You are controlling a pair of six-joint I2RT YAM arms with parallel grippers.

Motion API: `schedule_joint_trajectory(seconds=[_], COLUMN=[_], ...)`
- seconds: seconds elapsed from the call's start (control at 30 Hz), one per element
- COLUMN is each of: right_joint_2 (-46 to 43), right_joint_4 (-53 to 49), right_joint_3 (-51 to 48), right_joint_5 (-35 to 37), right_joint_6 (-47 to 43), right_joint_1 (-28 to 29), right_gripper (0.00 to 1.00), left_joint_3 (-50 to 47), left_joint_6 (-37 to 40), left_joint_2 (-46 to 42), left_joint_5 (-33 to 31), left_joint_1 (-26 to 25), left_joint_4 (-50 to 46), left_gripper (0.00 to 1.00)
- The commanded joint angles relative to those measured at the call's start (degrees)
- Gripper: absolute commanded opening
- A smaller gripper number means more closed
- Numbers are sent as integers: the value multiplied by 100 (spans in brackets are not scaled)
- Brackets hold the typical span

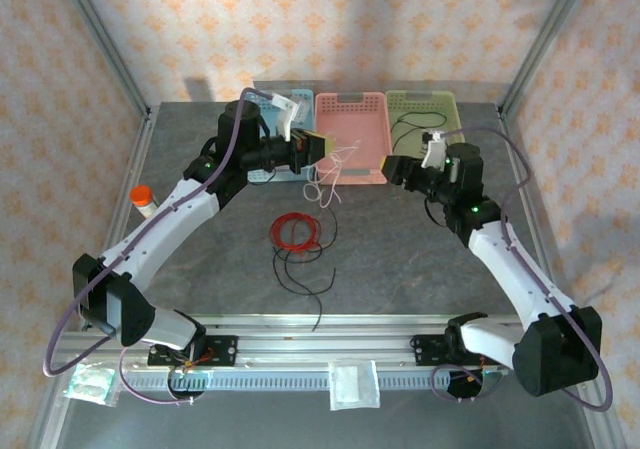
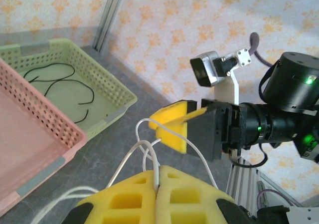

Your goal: Untangle the cables

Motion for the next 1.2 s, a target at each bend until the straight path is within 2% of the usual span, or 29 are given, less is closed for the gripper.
schedule_joint_trajectory(seconds=[0.0, 0.1, 0.43, 0.7, 0.87, 0.93, 1.17], right_joint_2=[105, 179, 760, 1244, 1298, 1357, 1619], right_joint_4=[1067, 1147, 2434, 2475, 2270, 1997, 1052], right_joint_3=[-132, -190, -303, -368, -526, -509, -462], right_joint_5=[-1409, -1436, -1194, -573, 173, 505, 1475], right_joint_6=[380, 390, 1087, 1312, 1552, 1580, 1655], right_joint_1=[95, 306, 722, 924, 924, 924, 925], right_gripper=[59, 67, 65, 46, 21, 16, 14], left_joint_3=[229, 257, 378, 503, 546, 578, 864], left_joint_6=[123, 97, 70, 13, -26, -27, 59], left_joint_2=[-62, -48, 42, 63, -21, -60, -179], left_joint_5=[158, 178, 202, 175, 145, 116, -68], left_joint_1=[-52, -84, -306, -429, -433, -435, -419], left_joint_4=[-144, -77, -21, 48, 69, 67, -116], left_gripper=[0, 0, 0, 0, 0, 0, 0])
